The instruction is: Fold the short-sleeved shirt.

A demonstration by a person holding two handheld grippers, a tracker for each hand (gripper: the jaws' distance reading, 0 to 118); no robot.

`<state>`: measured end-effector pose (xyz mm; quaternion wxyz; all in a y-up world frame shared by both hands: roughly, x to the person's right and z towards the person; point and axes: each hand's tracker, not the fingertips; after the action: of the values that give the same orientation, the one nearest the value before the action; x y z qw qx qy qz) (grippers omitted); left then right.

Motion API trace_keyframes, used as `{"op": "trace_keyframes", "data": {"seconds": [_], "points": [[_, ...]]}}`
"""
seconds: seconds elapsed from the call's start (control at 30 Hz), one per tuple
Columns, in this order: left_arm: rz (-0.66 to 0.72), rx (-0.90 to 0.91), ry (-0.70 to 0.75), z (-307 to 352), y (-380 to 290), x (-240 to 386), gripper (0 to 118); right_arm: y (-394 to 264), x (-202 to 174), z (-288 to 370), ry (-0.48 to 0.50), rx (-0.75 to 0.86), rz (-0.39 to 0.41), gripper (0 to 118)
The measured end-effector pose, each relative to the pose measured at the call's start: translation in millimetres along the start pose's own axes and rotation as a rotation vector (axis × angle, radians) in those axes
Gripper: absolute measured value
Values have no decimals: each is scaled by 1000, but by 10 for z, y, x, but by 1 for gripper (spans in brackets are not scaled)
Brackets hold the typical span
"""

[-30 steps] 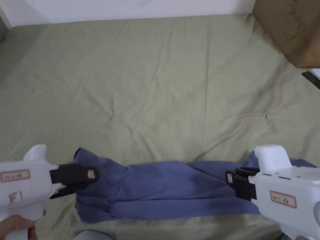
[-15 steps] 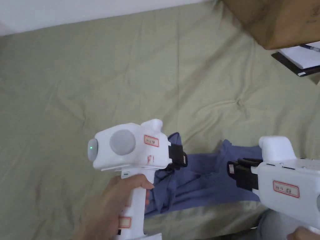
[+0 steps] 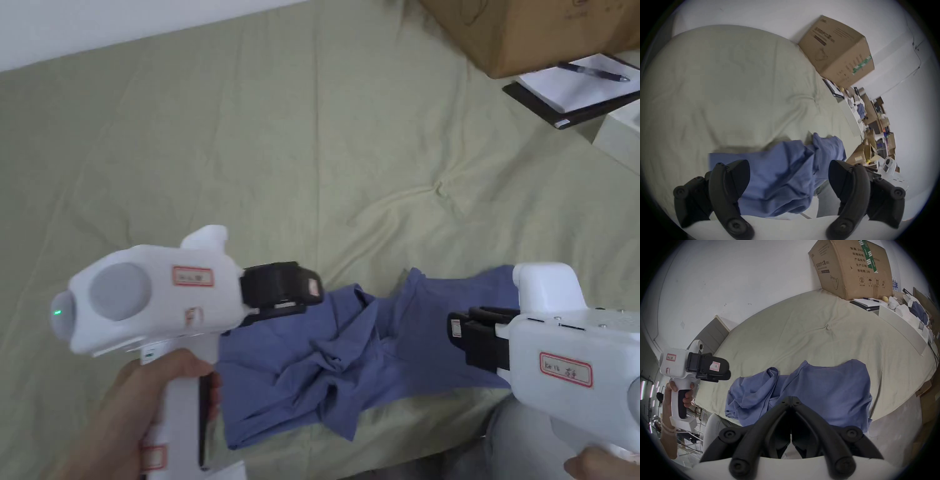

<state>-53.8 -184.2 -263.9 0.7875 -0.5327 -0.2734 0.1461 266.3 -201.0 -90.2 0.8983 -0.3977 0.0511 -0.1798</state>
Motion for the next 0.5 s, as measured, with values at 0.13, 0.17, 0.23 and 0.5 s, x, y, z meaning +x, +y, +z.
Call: {"op": "trace_keyframes", "data": {"seconds": [0.13, 0.17, 0.23, 0.5], "points": [[-13, -66, 96, -68, -171, -140, 1, -8, -3, -4, 15, 6, -8, 0], [-18, -88, 109, -137, -234, -149, 1, -12, -8, -7, 18, 7, -11, 0], [-23, -134, 45, -287, -318, -110, 1, -20, -18, -8, 24, 12, -15, 0], [-97, -223, 39, -883, -487, 342, 1, -17, -26, 36, 29, 15, -2, 0]]}}
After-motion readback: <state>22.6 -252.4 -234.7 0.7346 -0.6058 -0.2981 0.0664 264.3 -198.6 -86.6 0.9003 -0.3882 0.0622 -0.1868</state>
